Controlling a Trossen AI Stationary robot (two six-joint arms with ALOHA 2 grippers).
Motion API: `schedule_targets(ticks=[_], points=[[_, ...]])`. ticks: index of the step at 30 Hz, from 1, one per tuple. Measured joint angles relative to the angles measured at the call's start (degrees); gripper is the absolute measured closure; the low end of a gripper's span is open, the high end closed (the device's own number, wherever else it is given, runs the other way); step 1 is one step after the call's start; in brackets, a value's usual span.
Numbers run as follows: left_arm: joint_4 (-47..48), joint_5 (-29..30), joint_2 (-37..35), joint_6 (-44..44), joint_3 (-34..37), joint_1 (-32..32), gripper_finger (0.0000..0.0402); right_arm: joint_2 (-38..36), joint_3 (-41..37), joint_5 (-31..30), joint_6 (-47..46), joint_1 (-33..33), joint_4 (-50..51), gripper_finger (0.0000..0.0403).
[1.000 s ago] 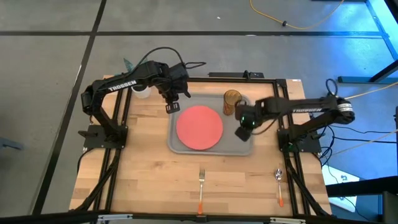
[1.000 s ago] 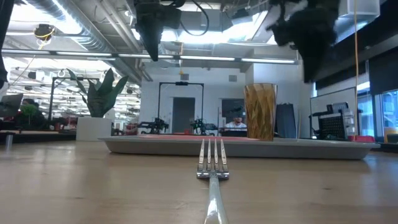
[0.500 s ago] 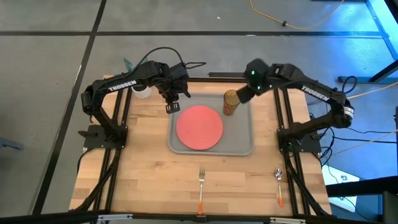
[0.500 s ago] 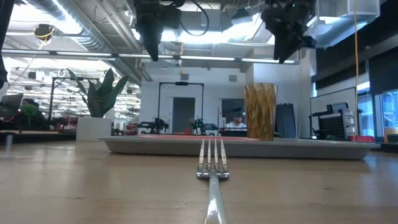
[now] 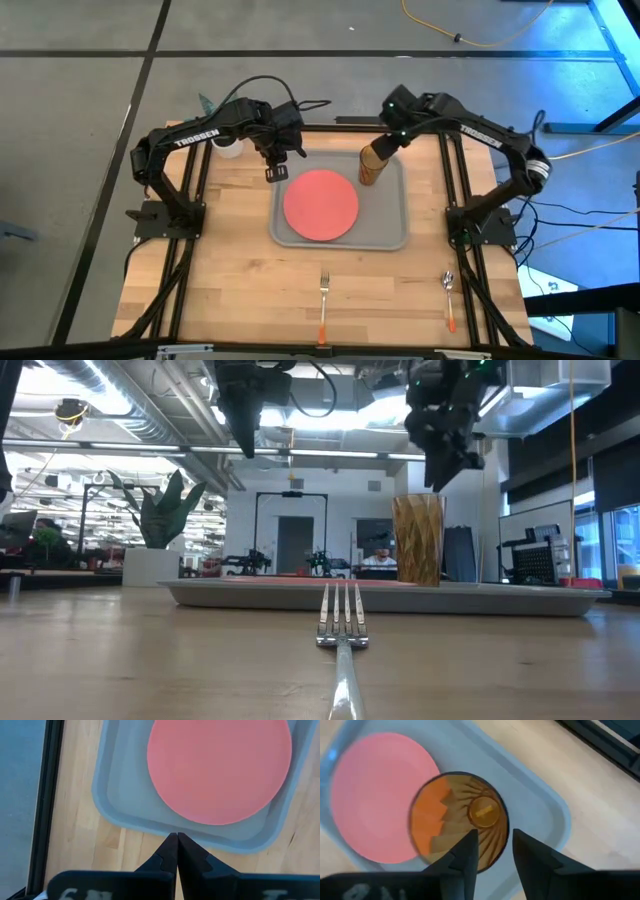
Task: Pick and place plate/cup/fork/spoon on tray
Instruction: Adjust the brown cup
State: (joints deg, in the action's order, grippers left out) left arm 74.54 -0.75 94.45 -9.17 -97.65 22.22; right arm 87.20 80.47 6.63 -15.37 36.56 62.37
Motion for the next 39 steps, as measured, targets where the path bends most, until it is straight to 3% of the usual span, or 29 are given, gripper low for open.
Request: schedule_targets(ticks=[14,21,31,39], points=[[-0.02,0.00,0.00,0.00,0.00,0.00,0.0401,8.43,-0.02,-3.98,5.81,0.04,0.00,0.0287],[-0.03,0.00,0.00,-0.02,0.00,-0.02,0.0401,10.09,-0.02,-4.06,9.64,0.33,0.41,0.0387],[-0.04,0.00,0.00,-0.39,0.00,-0.01,0.0401,10.16,4.72,-8.25,11.53,3.23,7.76,0.0393],[-0.04,0.00,0.00,-0.41,0.02,0.00,0.0401,10.09,1.43,-8.02,12.25,4.70,7.72,0.0393]])
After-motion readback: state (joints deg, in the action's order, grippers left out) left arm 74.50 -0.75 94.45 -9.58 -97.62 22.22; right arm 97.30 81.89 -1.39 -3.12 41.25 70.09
